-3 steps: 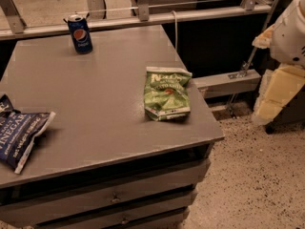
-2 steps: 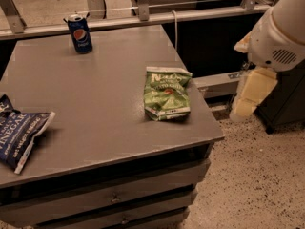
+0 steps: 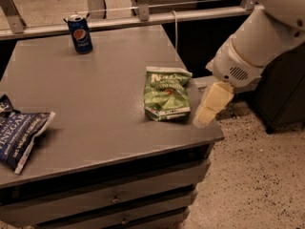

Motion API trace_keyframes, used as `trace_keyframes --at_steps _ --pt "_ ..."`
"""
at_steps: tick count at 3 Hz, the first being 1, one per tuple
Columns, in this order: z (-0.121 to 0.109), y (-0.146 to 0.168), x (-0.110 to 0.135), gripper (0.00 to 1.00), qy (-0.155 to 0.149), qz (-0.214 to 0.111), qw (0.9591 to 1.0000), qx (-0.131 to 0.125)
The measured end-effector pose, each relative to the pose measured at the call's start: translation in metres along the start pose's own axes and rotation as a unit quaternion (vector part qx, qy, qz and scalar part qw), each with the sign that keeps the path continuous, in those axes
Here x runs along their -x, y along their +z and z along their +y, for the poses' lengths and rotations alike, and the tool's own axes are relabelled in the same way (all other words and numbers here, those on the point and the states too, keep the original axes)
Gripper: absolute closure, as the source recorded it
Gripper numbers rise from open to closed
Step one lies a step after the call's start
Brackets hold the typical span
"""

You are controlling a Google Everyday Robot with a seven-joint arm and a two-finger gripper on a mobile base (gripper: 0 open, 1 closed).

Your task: Move green jalapeno chip bag near pepsi can

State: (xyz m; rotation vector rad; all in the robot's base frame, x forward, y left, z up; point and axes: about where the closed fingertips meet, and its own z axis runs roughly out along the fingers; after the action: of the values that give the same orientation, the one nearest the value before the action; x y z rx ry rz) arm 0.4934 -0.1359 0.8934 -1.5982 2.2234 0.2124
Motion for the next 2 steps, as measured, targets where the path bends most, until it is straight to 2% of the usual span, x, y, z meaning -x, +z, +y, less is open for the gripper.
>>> trace_keyframes --at_steps 2 --pt "0.000 0.046 0.037 0.00 0.033 -0.066 0.9968 0.031"
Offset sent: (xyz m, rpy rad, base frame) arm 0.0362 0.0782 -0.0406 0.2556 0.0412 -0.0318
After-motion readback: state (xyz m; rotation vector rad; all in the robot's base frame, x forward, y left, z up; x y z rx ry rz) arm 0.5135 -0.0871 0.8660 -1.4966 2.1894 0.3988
